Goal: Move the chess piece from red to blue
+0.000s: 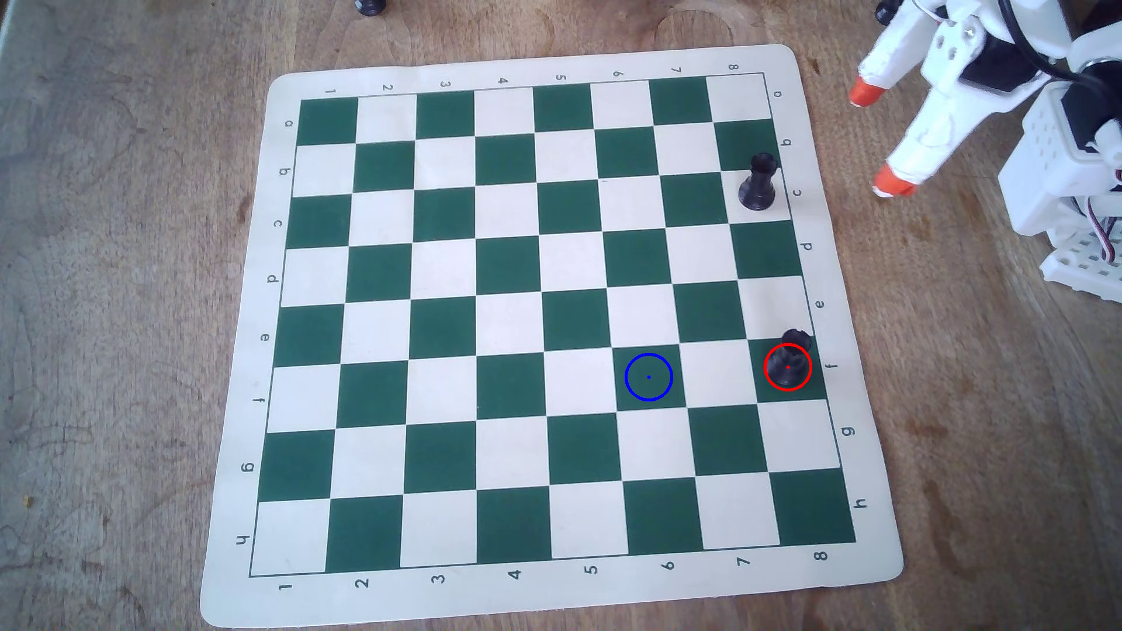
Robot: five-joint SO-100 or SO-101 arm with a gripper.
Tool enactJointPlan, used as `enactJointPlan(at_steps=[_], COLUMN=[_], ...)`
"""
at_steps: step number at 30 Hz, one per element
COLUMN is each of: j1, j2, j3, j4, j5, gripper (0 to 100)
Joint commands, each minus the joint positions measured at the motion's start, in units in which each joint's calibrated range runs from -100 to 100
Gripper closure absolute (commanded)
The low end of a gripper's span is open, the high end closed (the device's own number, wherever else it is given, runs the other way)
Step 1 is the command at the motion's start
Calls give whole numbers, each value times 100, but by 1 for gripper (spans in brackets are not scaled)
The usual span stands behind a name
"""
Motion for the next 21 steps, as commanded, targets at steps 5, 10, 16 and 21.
enactJointPlan(at_steps=[5,10,16,21], j1=[-449,-1302,-1646,-1701], j2=[1093,1330,1916,2323], j3=[191,662,744,1052], j4=[-157,-582,-1483,-2376], j5=[-239,-640,-947,-1050], gripper=[73,72,75,78])
